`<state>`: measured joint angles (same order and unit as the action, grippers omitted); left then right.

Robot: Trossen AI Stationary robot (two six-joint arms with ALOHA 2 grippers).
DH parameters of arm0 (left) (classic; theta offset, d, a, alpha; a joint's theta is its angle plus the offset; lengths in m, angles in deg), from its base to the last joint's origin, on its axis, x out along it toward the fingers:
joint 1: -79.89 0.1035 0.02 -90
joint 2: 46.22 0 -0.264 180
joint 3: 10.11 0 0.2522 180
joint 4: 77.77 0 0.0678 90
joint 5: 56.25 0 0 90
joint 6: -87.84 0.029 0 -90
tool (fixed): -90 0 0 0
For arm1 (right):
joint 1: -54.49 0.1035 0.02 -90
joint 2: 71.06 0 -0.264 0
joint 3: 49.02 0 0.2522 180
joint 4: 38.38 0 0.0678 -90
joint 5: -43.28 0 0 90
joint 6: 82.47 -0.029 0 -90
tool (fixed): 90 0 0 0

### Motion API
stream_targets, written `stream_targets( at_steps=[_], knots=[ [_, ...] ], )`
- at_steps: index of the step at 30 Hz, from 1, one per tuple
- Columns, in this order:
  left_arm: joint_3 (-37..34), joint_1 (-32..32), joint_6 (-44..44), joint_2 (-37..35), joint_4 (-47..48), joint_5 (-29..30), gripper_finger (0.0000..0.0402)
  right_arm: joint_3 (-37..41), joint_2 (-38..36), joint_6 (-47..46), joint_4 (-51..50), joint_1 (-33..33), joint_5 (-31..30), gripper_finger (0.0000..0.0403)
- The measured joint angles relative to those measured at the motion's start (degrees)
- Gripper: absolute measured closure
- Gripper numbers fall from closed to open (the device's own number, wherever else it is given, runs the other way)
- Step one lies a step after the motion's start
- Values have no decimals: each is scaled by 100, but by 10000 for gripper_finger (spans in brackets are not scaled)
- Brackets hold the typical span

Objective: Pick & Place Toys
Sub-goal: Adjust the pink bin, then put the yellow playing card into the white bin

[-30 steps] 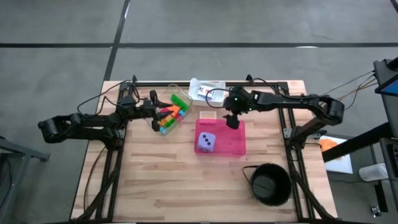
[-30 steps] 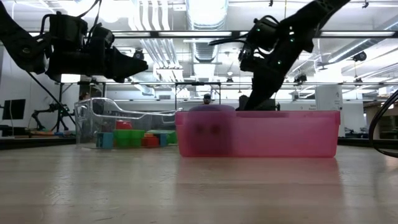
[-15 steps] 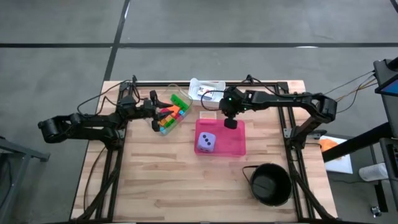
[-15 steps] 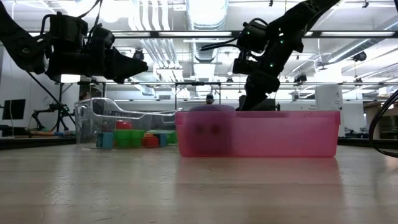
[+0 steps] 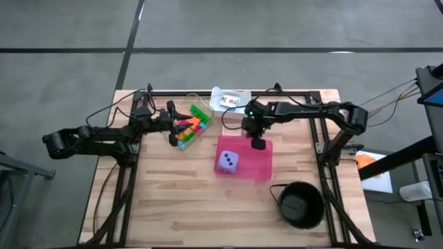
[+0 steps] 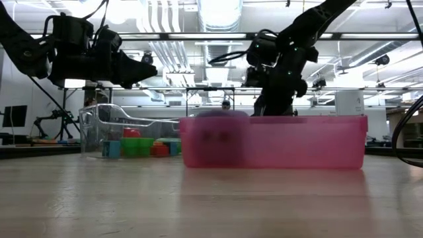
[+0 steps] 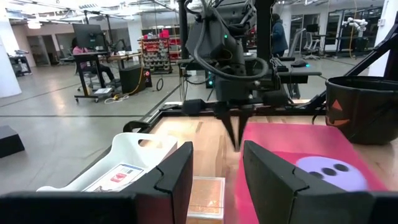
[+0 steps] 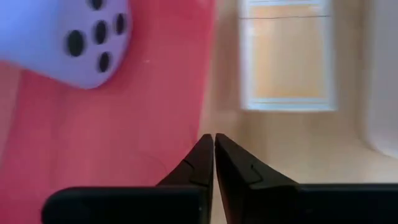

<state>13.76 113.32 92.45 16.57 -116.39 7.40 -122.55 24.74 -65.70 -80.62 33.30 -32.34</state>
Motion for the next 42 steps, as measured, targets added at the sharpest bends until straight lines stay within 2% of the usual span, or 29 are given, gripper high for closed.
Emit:
stream_targets(
  at_steps=[16,20,30,34,42],
  knots=[
    [0,2,-3,0,0,0,260,-109,362,258,-422,706,1269,385],
    [0,2,-19,0,0,0,260,-156,358,248,-315,782,1221,385],
    [-2,2,-17,0,98,0,260,-452,243,46,154,741,178,376],
    [-2,2,-14,-2,98,0,260,-597,268,8,154,700,-6,316],
    [-2,2,1,-2,98,0,260,-685,283,145,190,692,-567,113]
  ],
)
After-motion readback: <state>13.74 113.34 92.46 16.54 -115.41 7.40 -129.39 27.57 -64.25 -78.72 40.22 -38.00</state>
